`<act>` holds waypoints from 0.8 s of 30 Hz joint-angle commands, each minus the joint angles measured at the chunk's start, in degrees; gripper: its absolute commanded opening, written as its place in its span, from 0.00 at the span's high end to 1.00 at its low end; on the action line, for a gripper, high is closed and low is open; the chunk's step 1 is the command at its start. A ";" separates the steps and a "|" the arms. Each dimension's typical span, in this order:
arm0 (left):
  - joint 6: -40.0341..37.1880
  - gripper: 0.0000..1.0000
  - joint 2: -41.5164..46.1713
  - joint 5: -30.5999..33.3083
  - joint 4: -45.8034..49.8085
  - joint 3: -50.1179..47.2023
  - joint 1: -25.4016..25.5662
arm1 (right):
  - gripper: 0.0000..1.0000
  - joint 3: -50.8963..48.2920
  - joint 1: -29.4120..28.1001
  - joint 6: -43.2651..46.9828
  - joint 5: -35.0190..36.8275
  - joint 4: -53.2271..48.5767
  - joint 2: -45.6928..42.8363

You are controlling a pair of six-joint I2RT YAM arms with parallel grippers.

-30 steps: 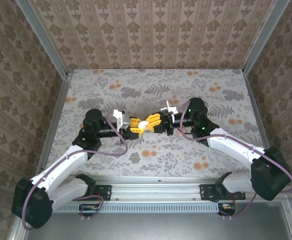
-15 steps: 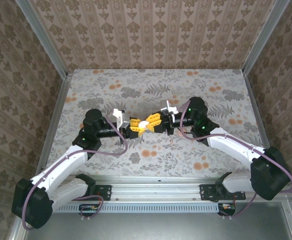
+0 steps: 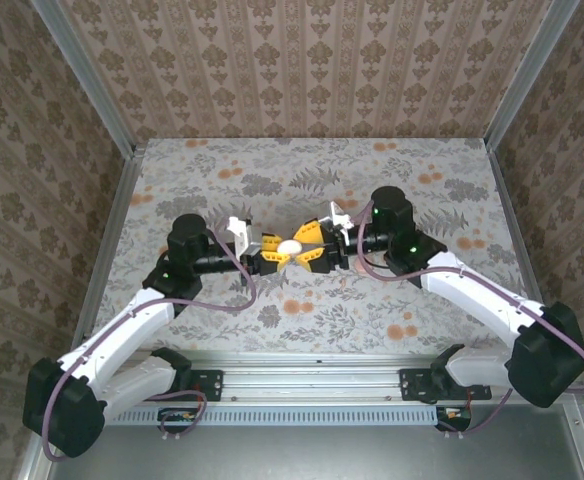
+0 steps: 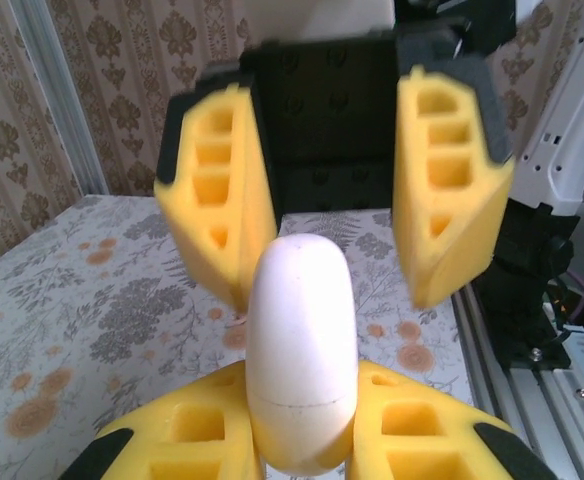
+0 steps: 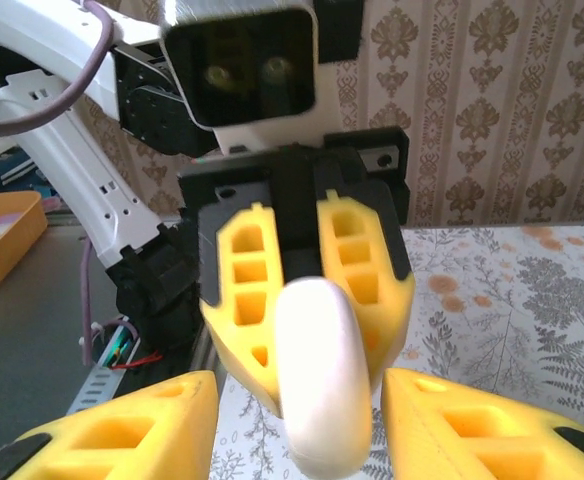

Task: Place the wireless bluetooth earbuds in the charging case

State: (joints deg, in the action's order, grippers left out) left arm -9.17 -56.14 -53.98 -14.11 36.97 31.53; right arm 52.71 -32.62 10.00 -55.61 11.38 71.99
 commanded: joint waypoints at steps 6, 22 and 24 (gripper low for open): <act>-8.41 0.87 1.89 2.47 7.78 2.85 0.51 | 0.53 6.62 -0.75 9.91 1.47 -14.27 0.00; -8.63 0.87 2.10 2.15 8.04 2.84 0.82 | 0.58 10.77 -2.20 12.49 0.33 -17.49 4.88; -8.59 0.87 2.12 2.20 8.04 2.91 0.82 | 0.58 10.92 -2.18 12.74 0.25 -18.00 5.18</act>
State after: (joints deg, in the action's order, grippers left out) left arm -16.38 -55.00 -51.20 -5.93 37.93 31.86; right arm 61.78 -34.46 21.19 -54.41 -4.84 76.69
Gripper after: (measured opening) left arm 0.194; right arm 0.417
